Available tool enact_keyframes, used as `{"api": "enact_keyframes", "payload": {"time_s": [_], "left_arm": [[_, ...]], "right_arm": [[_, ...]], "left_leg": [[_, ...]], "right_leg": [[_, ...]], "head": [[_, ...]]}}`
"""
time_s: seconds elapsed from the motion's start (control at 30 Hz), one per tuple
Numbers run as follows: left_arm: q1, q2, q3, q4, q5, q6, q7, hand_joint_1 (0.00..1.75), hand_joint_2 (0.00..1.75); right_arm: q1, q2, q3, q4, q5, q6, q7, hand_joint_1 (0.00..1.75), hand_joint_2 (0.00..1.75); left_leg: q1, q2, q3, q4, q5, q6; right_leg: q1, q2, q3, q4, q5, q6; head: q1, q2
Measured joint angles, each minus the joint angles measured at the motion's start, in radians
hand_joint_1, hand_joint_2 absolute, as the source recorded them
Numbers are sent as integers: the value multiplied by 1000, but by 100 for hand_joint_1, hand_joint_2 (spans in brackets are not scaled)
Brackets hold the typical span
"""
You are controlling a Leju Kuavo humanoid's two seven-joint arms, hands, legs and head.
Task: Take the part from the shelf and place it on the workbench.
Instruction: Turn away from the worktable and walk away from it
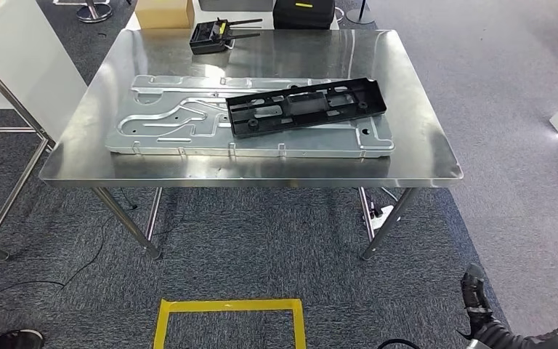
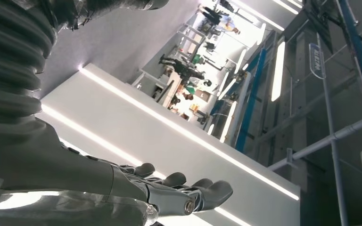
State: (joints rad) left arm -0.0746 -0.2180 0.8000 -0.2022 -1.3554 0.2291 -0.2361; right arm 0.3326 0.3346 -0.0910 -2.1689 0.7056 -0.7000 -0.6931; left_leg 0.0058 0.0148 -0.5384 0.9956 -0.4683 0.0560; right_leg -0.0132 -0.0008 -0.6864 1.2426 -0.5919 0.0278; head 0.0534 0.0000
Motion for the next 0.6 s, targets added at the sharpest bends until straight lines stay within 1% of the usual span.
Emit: {"api": "enact_keyframes", "payload": {"time_s": [0.03, 0.07, 0.1, 0.13, 0.17, 0.2, 0.23, 0.27, 0.3, 0.33, 0.37, 0.4, 0.43, 0.47, 0.5, 0.53, 0.57, 0.6], "left_arm": [[1, 0, 0, 0, 1, -1, 0, 0, 0], [2, 0, 0, 0, 2, -1, 0, 0, 0], [2, 0, 0, 0, 5, -2, 0, 0, 0], [2, 0, 0, 0, 8, -3, 0, 0, 0], [2, 0, 0, 0, 11, -4, 0, 0, 0], [3, 0, 0, 0, 13, -5, 0, 0, 0], [4, 0, 1, 0, 15, -6, 0, 0, 0], [4, 0, 2, 0, 17, -6, 1, 0, 0], [5, 0, 3, 0, 19, -6, 1, 0, 0], [6, 1, 4, 0, 20, -6, 1, 0, 0], [6, 1, 6, 0, 21, -7, 1, 0, 0], [7, 2, 7, 0, 23, -7, 1, 0, 0], [8, 2, 9, 0, 24, -7, 0, 0, 0], [8, 2, 12, 0, 26, -8, 0, 0, 0], [8, 2, 14, 0, 27, -8, 0, 0, 0], [9, 3, 15, 0, 28, -8, 0, 0, 0], [9, 3, 17, 0, 28, -8, 0, 0, 0], [9, 3, 18, 0, 29, -8, -1, 0, 0]], "right_arm": [[0, 0, 0, 0, 1, 0, 0, 0, 175], [0, 0, 0, 0, 3, 0, 0, 0, 175], [0, 0, 0, 0, 7, 0, 0, 0, 175], [-1, 0, 0, 0, 12, 0, 0, 0, 175], [-2, 0, 0, 0, 17, 0, 0, 0, 175], [-2, 0, 0, 0, 21, 0, 0, 0, 175], [-3, 1, 0, 0, 24, 0, 0, 0, 175], [-3, 1, 0, 0, 26, 0, 0, 0, 175], [-3, 2, 0, 0, 27, 0, 0, 0, 175], [-4, 3, 0, 0, 27, 0, 0, 0, 175], [-6, 4, 0, 0, 27, 0, 0, 0, 175], [-9, 6, 0, 1, 28, 0, 0, 0, 175], [-12, 7, 0, 1, 29, 0, 0, 0, 175], [-15, 9, 0, 2, 29, 0, 0, 0, 175], [-17, 10, 0, 4, 30, 0, 0, 0, 175], [-18, 10, 0, 5, 30, 0, 0, 0, 175], [-19, 10, 0, 6, 30, 0, 0, 0, 175], [-20, 10, 0, 8, 30, 0, 0, 0, 175]], "left_leg": [[-1, 0, -11, 3, 6, -1], [-2, 1, -21, 6, 11, -2], [-2, 0, -30, 10, 16, -4], [-2, -1, -38, 15, 19, -6], [-2, -1, -44, 21, 21, -9], [-4, -2, -49, 26, 24, -14], [-5, -2, -52, 29, 27, -19], [-6, -3, -54, 30, 30, -25], [-6, -3, -55, 29, 35, -32], [-5, -3, -57, 31, 36, -38], [-4, -4, -62, 40, 26, -43], [-2, -6, -74, 66, 1, -48], [-1, -7, -91, 111, -38, -53], [0, -7, -113, 172, -84, -57], [2, -7, -132, 235, -124, -60], [2, -7, -141, 280, -147, -62], [3, -7, -133, 294, -153, -63], [3, -7, -103, 264, -139, -63]], "right_leg": [[0, 0, -8, 42, -19, 2], [0, 0, 2, 48, -19, 3], [0, 0, 32, 15, -2, 2], [0, 0, 78, -51, 24, -1], [1, 0, 124, -123, 41, -5], [3, 0, 157, -180, 55, -10], [5, 1, 175, -214, 61, -16], [8, 1, 177, -224, 61, -22], [10, 2, 174, -225, 69, -28], [8, 1, 170, -227, 76, -34], [6, 0, 165, -229, 83, -42], [4, -2, 158, -232, 92, -50], [2, -3, 148, -233, 100, -56], [3, -4, 137, -233, 108, -59], [3, -5, 126, -232, 115, -60], [4, -5, 114, -230, 123, -60], [4, -5, 103, -228, 130, -58], [4, -5, 93, -225, 136, -56]], "head": [[0, 0], [0, 0], [0, 0], [0, 0], [0, 0], [0, 0], [0, 0], [0, 0], [-1, 0], [0, 0], [0, 0], [-1, 0], [-1, 0], [-2, 0], [-2, 0], [-2, 0], [-2, 0], [-2, 0]]}}
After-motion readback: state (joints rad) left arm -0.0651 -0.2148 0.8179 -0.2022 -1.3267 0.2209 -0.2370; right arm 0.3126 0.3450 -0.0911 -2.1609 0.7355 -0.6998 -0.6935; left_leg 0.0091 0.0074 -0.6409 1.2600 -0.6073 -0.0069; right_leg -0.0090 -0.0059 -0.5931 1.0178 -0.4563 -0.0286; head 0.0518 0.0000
